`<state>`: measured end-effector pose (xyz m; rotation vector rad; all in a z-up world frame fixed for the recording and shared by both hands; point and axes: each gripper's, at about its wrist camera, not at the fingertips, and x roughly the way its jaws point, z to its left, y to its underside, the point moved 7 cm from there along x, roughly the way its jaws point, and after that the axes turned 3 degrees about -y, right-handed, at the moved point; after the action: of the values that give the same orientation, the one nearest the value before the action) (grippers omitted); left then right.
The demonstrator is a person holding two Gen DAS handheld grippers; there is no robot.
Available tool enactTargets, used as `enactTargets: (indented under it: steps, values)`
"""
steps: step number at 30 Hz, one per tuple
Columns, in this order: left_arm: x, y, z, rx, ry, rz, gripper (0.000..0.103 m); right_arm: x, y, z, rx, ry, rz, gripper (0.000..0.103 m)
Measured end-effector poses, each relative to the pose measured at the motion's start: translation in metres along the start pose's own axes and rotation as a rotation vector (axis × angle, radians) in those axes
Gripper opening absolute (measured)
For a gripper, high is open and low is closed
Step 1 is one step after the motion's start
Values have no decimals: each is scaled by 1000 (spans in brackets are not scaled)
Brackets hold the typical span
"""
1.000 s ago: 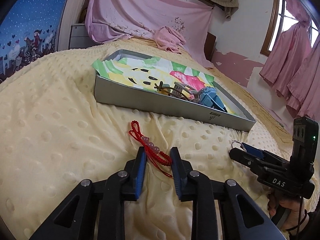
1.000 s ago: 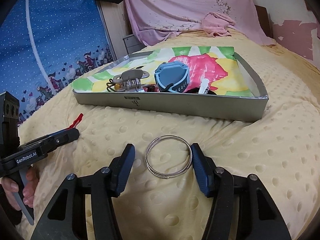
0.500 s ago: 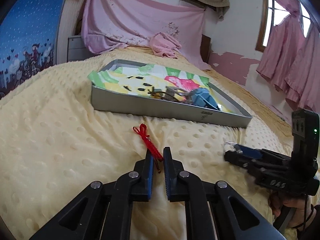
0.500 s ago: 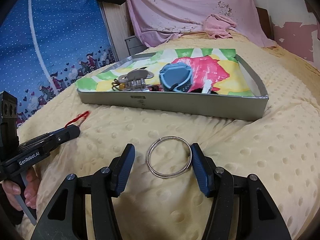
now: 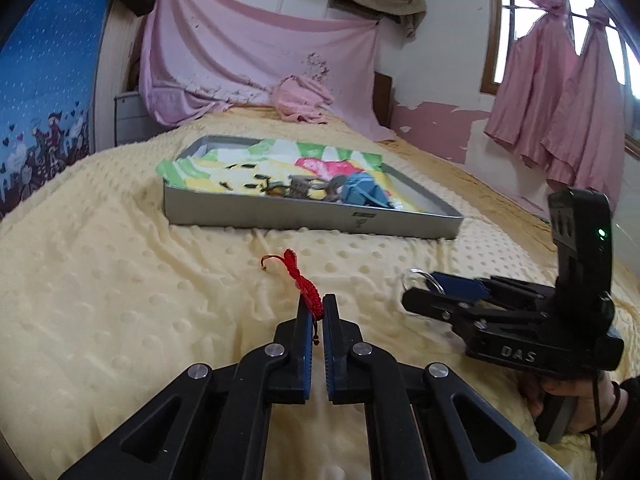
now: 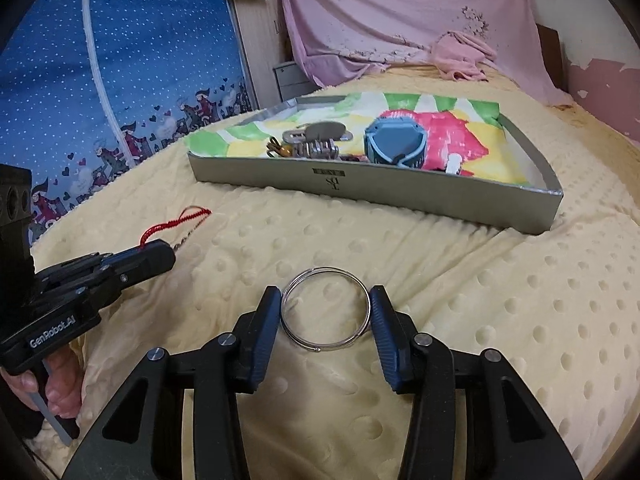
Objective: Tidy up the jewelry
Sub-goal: 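Carry bracelet in left tool while right tool carries hoops, releasing both in tray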
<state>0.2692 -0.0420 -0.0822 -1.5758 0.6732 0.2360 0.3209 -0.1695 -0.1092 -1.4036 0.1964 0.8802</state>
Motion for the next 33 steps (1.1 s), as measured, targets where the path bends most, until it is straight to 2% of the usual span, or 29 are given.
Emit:
enactTargets:
  steps: [6,10,16,22,27,33]
  values:
    - [-9,-11,-17,86,3,-9,5,-17,-10,4,-15,-5,-84,41]
    - [-14,-31,-21,100,2,-37,5,-27,-20,0,4,-1,-130,41]
    - [-11,-72,-19,121,-20,-93,5,-38,-47,-9,16,8,-189,41]
    - [7,-105,-10,123,-56,-127,5,-36,-85,-9,-39,23,-221,41]
    - [43,-118,10,85,-61,-82,5,-12,-116,-16,-48,48,-215,41]
    - [83,-115,36,-20,-53,-5,5,30,-124,-31,-28,100,-151,41]
